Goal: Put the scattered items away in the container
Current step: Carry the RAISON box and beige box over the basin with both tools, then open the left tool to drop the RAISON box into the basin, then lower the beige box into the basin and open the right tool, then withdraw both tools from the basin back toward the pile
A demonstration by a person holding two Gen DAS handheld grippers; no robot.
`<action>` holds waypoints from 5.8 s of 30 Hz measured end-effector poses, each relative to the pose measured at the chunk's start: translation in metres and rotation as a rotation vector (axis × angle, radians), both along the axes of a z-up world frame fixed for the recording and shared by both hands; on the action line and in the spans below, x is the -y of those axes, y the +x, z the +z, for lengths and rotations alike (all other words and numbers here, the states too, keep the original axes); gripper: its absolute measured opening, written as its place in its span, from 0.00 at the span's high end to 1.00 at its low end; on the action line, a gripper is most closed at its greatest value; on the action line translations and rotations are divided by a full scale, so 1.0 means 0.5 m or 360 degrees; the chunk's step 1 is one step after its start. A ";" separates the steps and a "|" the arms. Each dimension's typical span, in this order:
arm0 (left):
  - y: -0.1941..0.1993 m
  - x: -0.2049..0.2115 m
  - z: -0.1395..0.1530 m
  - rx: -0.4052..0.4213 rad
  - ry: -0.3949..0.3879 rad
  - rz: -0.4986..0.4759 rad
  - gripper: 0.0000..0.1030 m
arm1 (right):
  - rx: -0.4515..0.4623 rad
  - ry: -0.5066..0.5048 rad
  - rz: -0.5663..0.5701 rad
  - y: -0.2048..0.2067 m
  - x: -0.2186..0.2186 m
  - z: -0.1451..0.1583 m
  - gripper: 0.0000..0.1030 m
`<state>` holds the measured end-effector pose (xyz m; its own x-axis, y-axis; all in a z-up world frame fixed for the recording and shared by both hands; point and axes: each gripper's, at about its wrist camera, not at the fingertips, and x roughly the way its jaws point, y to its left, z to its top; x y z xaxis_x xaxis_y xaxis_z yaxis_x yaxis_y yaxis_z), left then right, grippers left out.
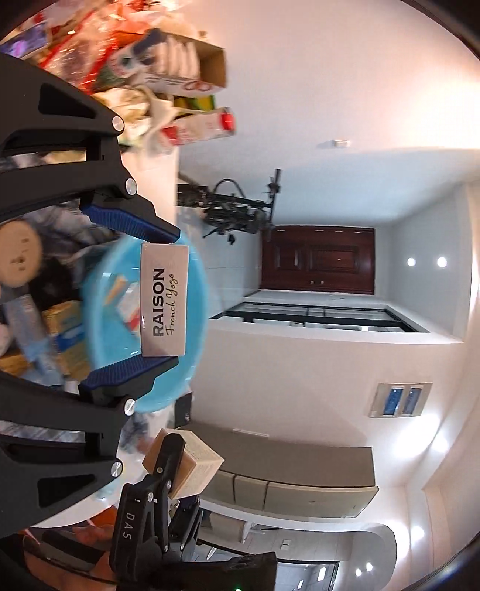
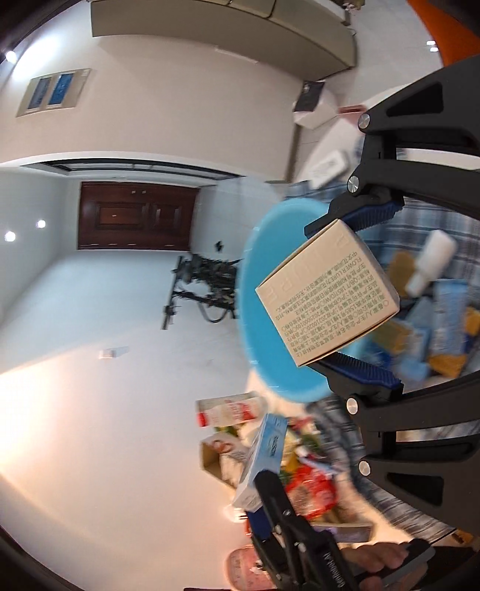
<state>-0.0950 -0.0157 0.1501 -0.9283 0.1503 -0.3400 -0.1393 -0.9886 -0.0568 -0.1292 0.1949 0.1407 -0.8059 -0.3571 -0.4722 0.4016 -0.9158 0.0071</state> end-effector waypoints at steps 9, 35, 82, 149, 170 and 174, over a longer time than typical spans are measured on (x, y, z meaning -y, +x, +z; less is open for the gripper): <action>-0.112 0.000 0.027 -0.0024 0.0029 0.0007 0.43 | -0.0095 -0.0099 -0.0029 -0.094 0.031 0.078 0.39; -0.233 -0.025 -0.059 0.0147 -0.0034 0.0002 0.43 | 0.0084 -0.0012 -0.0048 -0.247 0.083 -0.030 0.39; -0.251 0.011 -0.060 0.0207 -0.0051 0.0118 0.00 | 0.0058 0.0007 -0.0033 -0.232 0.083 -0.024 0.38; -0.247 0.010 -0.058 0.0205 -0.0115 0.0147 0.00 | 0.0003 0.0110 -0.0175 -0.216 0.094 -0.018 0.00; -0.134 -0.002 -0.069 0.0259 -0.0334 0.0160 0.00 | -0.0071 0.0064 -0.0150 -0.181 0.103 0.028 0.00; -0.073 0.021 -0.122 0.0370 -0.0334 0.0122 0.00 | -0.0097 0.0054 -0.0126 -0.165 0.104 0.042 0.00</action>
